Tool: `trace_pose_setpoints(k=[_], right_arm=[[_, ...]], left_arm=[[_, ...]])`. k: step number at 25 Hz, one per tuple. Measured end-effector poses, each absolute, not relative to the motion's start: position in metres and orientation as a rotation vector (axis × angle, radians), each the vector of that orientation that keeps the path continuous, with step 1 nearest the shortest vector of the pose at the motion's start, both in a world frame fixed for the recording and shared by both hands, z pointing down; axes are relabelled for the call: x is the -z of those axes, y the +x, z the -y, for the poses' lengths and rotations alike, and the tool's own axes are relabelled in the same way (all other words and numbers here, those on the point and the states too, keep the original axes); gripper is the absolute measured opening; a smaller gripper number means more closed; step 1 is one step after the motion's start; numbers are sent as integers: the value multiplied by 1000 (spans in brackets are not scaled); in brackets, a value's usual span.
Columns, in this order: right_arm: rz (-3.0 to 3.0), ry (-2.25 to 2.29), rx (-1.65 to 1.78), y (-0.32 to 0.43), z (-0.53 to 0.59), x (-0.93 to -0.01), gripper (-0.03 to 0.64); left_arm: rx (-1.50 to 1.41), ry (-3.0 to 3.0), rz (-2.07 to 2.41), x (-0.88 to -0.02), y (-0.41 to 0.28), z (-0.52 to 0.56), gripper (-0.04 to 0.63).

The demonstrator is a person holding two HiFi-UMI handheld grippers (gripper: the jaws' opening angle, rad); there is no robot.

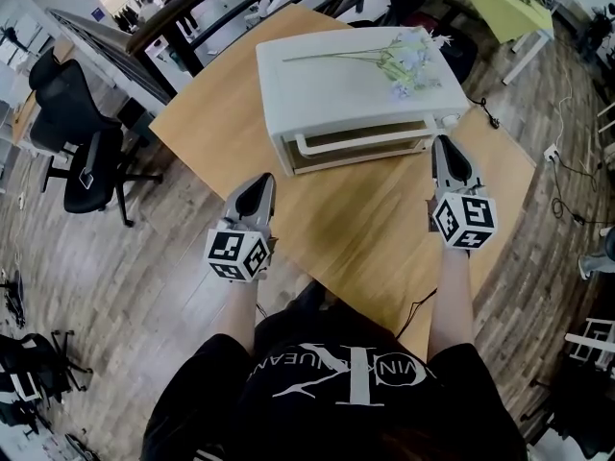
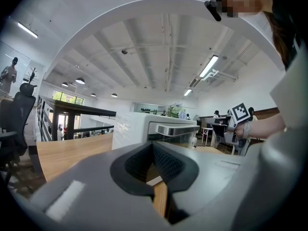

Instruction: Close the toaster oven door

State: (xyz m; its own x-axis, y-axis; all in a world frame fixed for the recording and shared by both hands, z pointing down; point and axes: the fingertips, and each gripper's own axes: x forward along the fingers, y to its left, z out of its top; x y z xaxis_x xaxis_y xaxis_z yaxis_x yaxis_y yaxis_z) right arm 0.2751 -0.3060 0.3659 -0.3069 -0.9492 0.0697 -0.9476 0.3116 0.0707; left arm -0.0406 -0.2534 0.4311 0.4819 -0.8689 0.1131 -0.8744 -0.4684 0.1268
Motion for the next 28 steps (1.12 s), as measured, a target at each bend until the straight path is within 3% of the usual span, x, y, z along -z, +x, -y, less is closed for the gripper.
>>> trace_pose_setpoints(k=[28], right_arm=[[2470,1716,29,290,248,-384,23]], left_arm=[[-7,2607,1550,-411,-18,247,11]])
